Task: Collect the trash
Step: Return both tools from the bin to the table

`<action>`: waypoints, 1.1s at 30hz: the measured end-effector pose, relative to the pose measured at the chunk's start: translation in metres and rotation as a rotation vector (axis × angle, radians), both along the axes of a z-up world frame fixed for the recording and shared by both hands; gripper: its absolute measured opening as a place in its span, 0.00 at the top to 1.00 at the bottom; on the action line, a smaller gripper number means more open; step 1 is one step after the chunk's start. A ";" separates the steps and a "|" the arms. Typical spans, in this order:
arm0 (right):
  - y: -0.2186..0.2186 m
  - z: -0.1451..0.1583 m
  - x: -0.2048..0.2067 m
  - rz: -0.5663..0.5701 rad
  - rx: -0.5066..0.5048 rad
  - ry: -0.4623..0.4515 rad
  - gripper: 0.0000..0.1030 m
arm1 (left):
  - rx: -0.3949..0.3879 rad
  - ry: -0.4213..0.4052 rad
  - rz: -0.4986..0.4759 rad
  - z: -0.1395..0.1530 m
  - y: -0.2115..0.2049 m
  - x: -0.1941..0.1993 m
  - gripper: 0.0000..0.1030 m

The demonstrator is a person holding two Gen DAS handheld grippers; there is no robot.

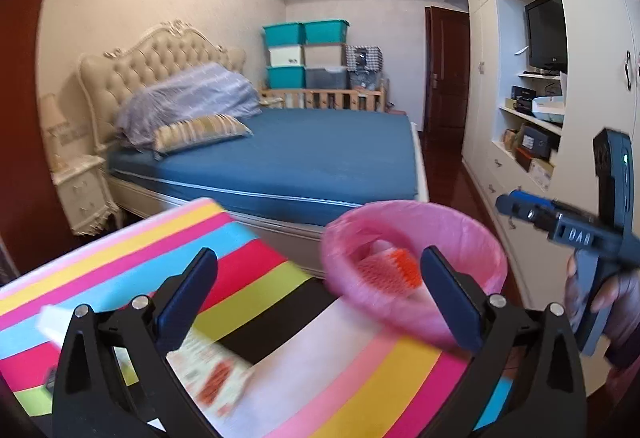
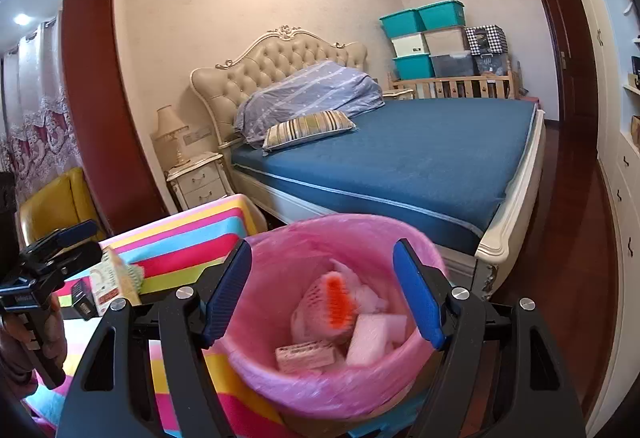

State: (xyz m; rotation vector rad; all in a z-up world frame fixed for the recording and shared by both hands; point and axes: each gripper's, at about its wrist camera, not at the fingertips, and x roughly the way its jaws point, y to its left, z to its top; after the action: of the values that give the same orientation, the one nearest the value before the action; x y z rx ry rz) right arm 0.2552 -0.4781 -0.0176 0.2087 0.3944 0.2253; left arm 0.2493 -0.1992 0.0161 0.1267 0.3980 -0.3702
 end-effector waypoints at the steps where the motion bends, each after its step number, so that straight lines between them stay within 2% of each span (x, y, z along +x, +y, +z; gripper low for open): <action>1: 0.006 0.001 -0.005 0.009 0.002 -0.006 0.32 | 0.008 -0.011 0.010 0.000 0.007 -0.008 0.05; 4: 0.026 0.003 -0.019 0.030 -0.007 -0.018 0.32 | 0.046 -0.038 0.049 -0.004 0.036 -0.034 0.05; 9: 0.076 0.004 -0.030 0.096 -0.041 -0.009 0.31 | 0.096 -0.018 0.117 -0.016 0.082 -0.063 0.05; 16: 0.162 -0.016 -0.028 0.200 -0.098 0.070 0.31 | 0.109 0.013 0.305 -0.030 0.168 -0.092 0.05; 23: 0.237 -0.027 -0.032 0.323 -0.150 0.101 0.31 | 0.144 0.027 0.449 -0.038 0.225 -0.107 0.05; 29: 0.273 -0.032 -0.022 0.331 -0.230 0.130 0.31 | 0.066 0.062 0.512 -0.046 0.251 -0.116 0.05; 33: 0.280 -0.033 -0.004 0.307 -0.252 0.155 0.22 | 0.061 0.050 0.516 -0.047 0.256 -0.122 0.05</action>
State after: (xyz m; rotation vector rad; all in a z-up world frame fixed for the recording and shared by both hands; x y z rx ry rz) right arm 0.2507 -0.1981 -0.0503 -0.0850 0.6047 0.4593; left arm 0.1273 0.0565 -0.0312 0.0699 0.4746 0.1481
